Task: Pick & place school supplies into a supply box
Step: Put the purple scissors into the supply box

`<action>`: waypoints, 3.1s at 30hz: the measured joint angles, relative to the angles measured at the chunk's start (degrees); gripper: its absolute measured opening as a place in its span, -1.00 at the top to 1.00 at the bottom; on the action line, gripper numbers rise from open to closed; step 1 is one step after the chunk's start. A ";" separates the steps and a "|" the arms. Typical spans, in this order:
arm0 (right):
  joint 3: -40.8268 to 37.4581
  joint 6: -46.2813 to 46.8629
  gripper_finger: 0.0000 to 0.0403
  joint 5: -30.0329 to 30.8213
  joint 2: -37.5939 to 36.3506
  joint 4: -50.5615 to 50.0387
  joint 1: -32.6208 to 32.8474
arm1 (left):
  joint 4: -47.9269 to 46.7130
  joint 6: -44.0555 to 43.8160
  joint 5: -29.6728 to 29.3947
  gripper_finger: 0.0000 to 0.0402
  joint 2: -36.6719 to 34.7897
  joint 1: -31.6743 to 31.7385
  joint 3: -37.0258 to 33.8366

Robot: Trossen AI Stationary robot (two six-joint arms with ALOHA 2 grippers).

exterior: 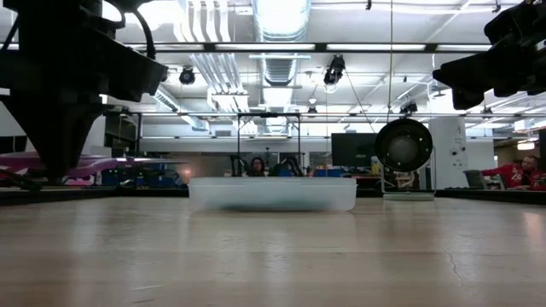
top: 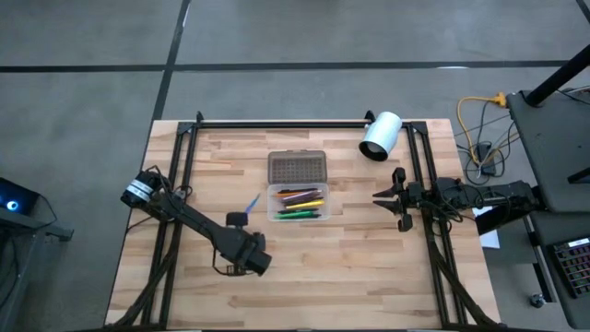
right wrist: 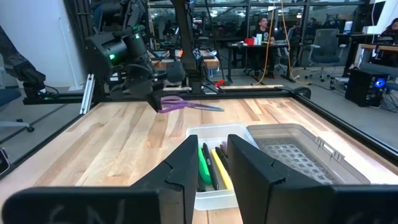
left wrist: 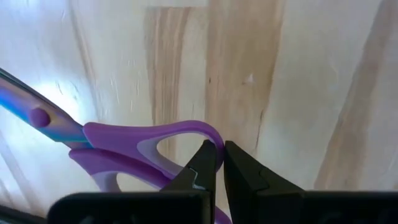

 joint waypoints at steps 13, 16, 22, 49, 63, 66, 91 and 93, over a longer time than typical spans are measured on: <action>0.00 0.00 0.63 0.00 0.00 0.00 -0.01 | 0.06 21.57 -6.45 1.00 -0.04 1.61 1.21; 0.00 0.00 0.61 -0.02 0.00 0.01 -0.01 | 0.14 26.37 -7.91 1.00 -0.04 2.24 2.06; 0.00 0.00 0.60 0.00 0.00 0.00 0.01 | 0.27 34.16 -10.73 1.00 -0.07 3.68 3.11; 0.00 0.00 0.62 0.00 0.02 0.01 0.01 | 14.35 67.35 -13.76 1.00 -0.09 12.09 4.50; 0.00 0.00 0.62 0.00 0.00 0.00 -0.01 | 19.68 76.42 -13.44 1.00 -0.09 14.49 3.80; 0.00 0.00 0.60 0.00 0.00 0.00 0.00 | 19.69 78.87 -13.26 1.00 -0.09 14.76 3.72; 0.00 0.00 0.60 0.00 0.00 0.00 0.00 | 22.11 91.52 -11.61 1.00 -0.09 20.28 0.19; 0.00 -0.01 0.59 0.00 0.00 0.01 -0.01 | 22.45 91.92 -11.34 1.00 -0.09 20.79 -0.14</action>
